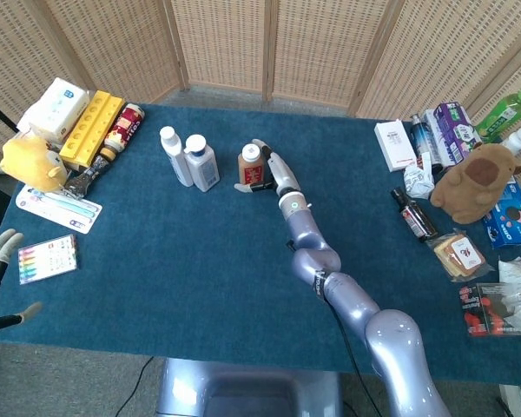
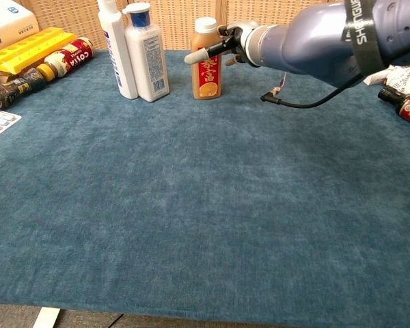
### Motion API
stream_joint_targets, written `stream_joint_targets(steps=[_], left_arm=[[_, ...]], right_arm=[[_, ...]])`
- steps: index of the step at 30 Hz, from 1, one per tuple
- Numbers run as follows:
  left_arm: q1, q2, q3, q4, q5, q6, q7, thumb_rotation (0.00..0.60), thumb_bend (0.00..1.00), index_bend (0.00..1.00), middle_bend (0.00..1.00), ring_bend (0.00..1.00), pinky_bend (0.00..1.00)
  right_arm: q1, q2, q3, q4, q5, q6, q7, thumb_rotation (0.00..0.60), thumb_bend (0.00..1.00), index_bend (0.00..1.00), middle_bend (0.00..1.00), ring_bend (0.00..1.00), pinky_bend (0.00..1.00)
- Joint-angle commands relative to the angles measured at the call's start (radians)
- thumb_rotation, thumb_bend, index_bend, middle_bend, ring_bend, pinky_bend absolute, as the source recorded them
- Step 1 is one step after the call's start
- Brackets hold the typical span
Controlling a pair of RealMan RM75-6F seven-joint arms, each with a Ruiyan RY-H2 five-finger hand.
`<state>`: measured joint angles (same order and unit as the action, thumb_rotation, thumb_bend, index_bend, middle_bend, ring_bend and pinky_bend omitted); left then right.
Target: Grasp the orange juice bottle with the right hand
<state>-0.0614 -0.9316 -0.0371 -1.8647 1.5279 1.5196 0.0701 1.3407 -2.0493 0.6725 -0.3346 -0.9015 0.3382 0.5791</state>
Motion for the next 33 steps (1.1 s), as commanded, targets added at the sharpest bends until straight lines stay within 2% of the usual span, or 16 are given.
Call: stream_joint_targets(steps=[1,5,7,9,11,14,16,18,20,23,33], left_arm=[[-0.001,0.000,0.000,0.001,0.000,-0.001,-0.003,0.600,0.00,0.03,0.00,0.00,0.00],[-0.001,0.000,-0.002,0.005,-0.003,0.001,-0.007,0.600,0.00,0.03,0.00,0.00,0.00],[0.000,0.000,-0.004,0.006,-0.007,0.002,-0.009,0.600,0.00,0.03,0.00,0.00,0.00],[0.000,0.000,-0.006,0.008,-0.011,0.003,-0.010,0.600,0.00,0.03,0.00,0.00,0.00],[0.000,0.000,-0.007,0.009,-0.014,0.002,-0.012,0.600,0.00,0.03,0.00,0.00,0.00],[-0.002,0.000,-0.008,0.012,-0.017,-0.001,-0.017,0.600,0.00,0.03,0.00,0.00,0.00],[-0.002,0.001,-0.008,0.014,-0.018,-0.002,-0.021,0.600,0.00,0.03,0.00,0.00,0.00],[-0.001,0.001,-0.008,0.015,-0.020,-0.001,-0.024,0.600,0.00,0.03,0.00,0.00,0.00],[-0.001,0.002,-0.010,0.017,-0.021,0.000,-0.026,0.600,0.00,0.03,0.00,0.00,0.00],[-0.001,0.003,-0.010,0.018,-0.023,0.000,-0.029,0.600,0.00,0.03,0.00,0.00,0.00],[-0.003,0.003,-0.006,0.013,-0.016,-0.005,-0.036,0.600,0.00,0.03,0.00,0.00,0.00]], right_arm=[[0.017,-0.015,0.012,0.021,0.014,-0.007,0.009,0.600,0.00,0.00,0.00,0.00,0.00],[0.040,-0.042,0.019,0.063,0.024,-0.003,0.012,0.600,0.00,0.00,0.00,0.00,0.00],[0.051,-0.057,0.021,0.090,0.027,0.006,0.010,0.600,0.00,0.03,0.07,0.00,0.02],[0.058,-0.068,0.022,0.110,0.030,0.007,0.008,0.600,0.00,0.09,0.21,0.00,0.13],[0.063,-0.078,0.028,0.128,0.038,0.005,0.008,0.600,0.00,0.12,0.36,0.03,0.29],[0.069,-0.090,0.036,0.146,0.050,0.002,0.009,0.600,0.00,0.18,0.47,0.12,0.41],[0.074,-0.099,0.041,0.161,0.056,0.011,0.005,0.600,0.00,0.26,0.55,0.17,0.47],[0.077,-0.107,0.047,0.173,0.065,0.020,-0.001,0.600,0.00,0.41,0.65,0.25,0.53],[0.078,-0.113,0.050,0.179,0.070,0.027,-0.010,0.600,0.00,0.52,0.71,0.31,0.58],[0.069,-0.112,0.045,0.178,0.066,0.035,-0.017,0.600,0.00,0.56,0.76,0.36,0.64],[0.033,-0.047,0.039,0.111,0.051,0.095,-0.013,0.600,0.00,0.56,0.77,0.37,0.64]])
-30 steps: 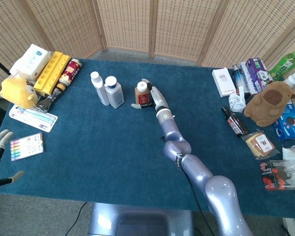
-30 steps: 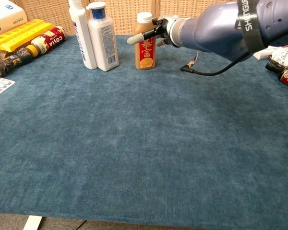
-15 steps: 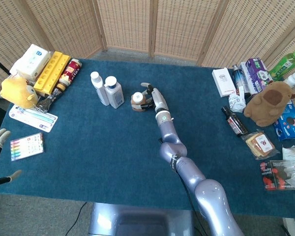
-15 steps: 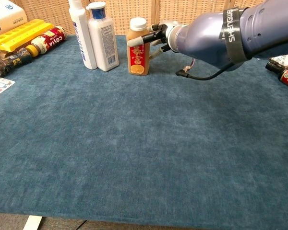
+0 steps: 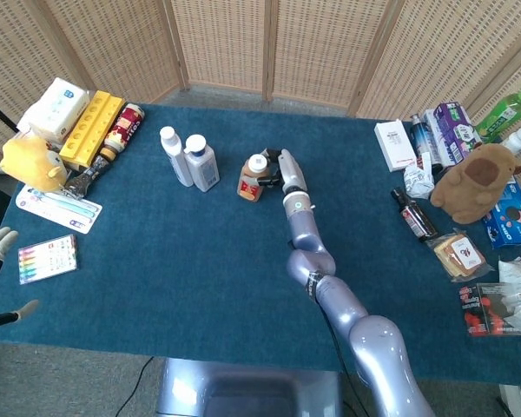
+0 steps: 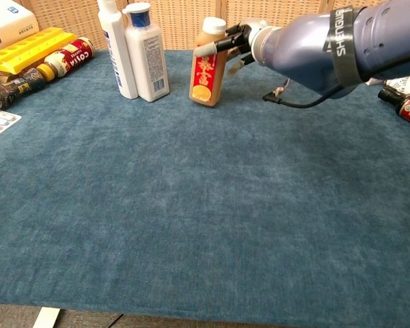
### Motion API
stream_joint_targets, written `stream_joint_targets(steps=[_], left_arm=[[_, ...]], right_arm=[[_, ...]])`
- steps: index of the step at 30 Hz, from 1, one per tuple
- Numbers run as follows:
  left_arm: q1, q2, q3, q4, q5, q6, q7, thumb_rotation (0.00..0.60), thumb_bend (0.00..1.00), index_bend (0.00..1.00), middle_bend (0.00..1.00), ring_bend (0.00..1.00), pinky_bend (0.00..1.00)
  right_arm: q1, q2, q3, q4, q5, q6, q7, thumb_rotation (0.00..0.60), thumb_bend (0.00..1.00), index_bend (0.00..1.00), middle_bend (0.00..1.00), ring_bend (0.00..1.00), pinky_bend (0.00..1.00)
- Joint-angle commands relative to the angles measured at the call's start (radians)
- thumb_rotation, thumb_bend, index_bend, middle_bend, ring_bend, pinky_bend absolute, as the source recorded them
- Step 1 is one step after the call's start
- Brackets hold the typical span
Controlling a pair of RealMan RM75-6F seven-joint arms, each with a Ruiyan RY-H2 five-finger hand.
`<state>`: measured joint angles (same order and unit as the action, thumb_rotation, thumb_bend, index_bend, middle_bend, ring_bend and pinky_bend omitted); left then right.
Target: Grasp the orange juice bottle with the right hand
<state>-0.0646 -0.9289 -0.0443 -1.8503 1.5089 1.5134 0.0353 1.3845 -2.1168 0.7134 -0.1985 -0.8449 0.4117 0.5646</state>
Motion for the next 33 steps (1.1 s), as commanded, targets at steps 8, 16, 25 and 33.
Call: stream_joint_targets(steps=[8,16,25,33], left_arm=[[0.009,0.016,0.015,-0.019,0.053,0.023,-0.025,0.600,0.00,0.03,0.00,0.00,0.00],[0.013,0.035,0.025,-0.020,0.079,0.030,-0.077,0.600,0.00,0.03,0.00,0.00,0.00],[0.018,0.050,0.034,-0.028,0.109,0.045,-0.106,0.600,0.00,0.03,0.00,0.00,0.00],[0.018,0.050,0.038,-0.031,0.115,0.043,-0.102,0.600,0.00,0.03,0.00,0.00,0.00]], right_arm=[[-0.075,0.147,0.001,-0.263,-0.015,0.194,-0.071,0.600,0.00,0.57,0.77,0.37,0.64],[-0.199,0.357,0.049,-0.804,0.135,0.441,-0.392,0.600,0.00,0.57,0.77,0.37,0.65],[-0.215,0.500,0.105,-1.131,0.325,0.600,-0.628,0.600,0.00,0.57,0.77,0.37,0.64],[-0.216,0.535,0.111,-1.188,0.378,0.647,-0.656,0.600,0.01,0.57,0.77,0.37,0.64]])
